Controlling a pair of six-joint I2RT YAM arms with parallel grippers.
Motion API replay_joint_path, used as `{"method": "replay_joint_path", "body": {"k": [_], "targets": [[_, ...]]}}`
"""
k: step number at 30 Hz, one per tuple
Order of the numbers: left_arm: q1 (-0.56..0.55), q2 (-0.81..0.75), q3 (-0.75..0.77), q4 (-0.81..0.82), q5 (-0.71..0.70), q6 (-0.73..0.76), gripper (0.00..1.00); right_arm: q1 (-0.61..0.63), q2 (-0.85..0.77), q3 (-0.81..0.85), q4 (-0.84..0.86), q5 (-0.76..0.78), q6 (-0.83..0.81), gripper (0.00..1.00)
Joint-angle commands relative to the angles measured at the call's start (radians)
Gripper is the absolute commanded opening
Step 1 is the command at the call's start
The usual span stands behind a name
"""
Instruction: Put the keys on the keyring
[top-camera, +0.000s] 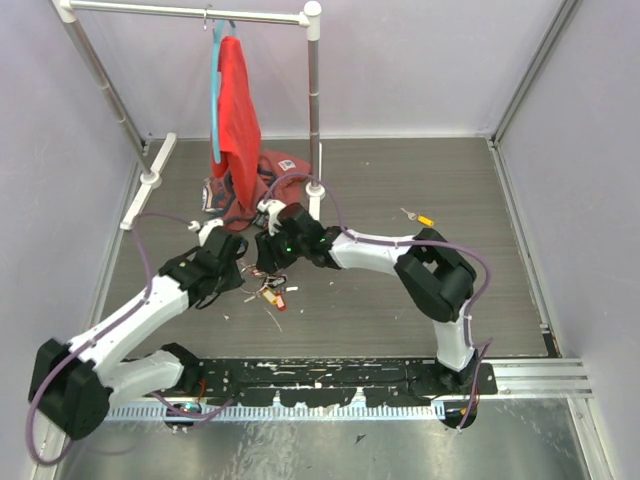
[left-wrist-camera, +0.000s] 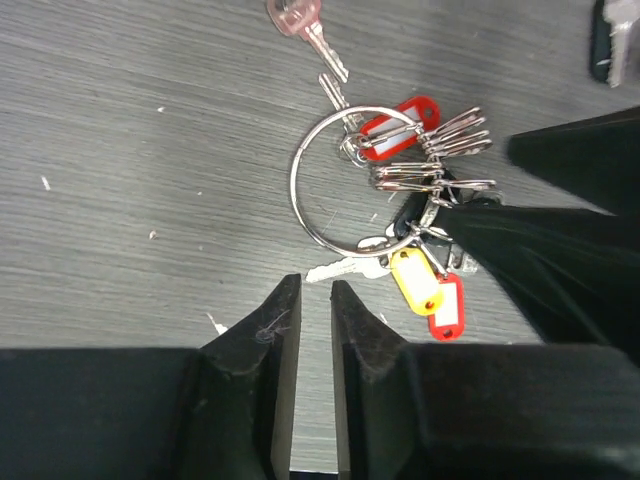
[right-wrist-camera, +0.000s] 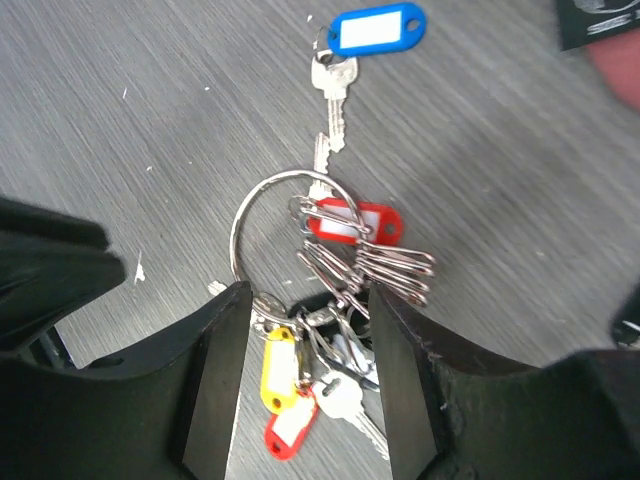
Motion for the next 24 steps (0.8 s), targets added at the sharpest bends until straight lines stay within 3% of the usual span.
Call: {"method": "replay_joint_path", "body": {"k": [1, 7, 24], "targets": [[0.004, -0.142, -0.014, -0.068, -0.062, -0.059, 0.27, 0.025, 0.072, 0.144, -0.167, 0.042, 0.063, 0.55], [0.004, -0.254, -0.031, -0.117, -0.079, -0.077, 0.31, 0.031, 0.137, 0.241, -0.225, 0.062, 0.033, 0.55], [0.003, -0.326, -0.022, -0.175, -0.101, -0.082, 0.32, 0.065, 0.304, 0.453, -0.343, 0.083, -0.215, 0.53]]}}
